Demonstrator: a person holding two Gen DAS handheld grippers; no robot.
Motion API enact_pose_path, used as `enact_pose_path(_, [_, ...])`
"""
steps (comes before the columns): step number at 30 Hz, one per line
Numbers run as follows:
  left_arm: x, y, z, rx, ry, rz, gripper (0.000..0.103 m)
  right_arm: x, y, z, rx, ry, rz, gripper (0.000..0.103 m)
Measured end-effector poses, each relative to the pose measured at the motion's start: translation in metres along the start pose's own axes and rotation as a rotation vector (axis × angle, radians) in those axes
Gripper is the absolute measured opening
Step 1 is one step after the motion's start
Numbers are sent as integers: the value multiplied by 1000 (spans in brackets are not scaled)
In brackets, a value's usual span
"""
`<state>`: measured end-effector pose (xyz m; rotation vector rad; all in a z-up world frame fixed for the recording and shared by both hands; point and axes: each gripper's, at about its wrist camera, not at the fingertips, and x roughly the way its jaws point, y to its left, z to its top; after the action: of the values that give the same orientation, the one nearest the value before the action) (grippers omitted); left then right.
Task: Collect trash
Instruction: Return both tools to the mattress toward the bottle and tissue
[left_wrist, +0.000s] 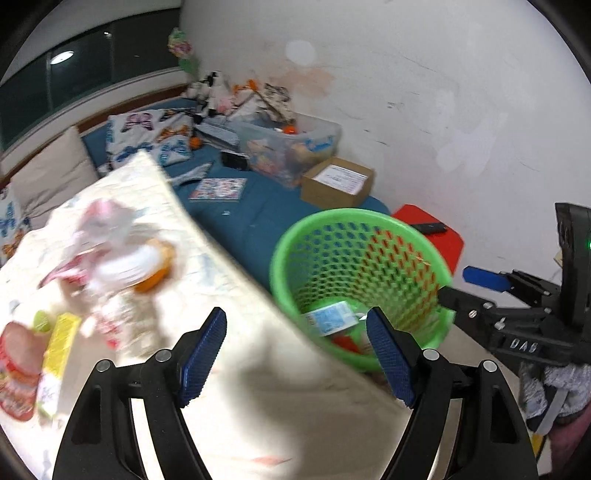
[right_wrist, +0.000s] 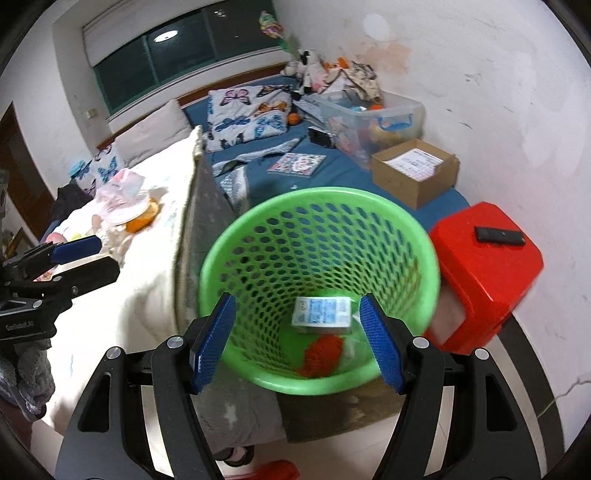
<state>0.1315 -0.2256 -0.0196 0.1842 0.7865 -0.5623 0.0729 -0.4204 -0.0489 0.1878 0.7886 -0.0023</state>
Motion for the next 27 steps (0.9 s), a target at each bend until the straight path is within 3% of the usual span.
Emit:
enact_pose_path(16, [-23,116,-23,-110,5,234,72,17,70,14,-114,15,87,70])
enact_pose_path(27, [-7,145,-25,-65,51,286,69,29,94,14,-150,36,119,70])
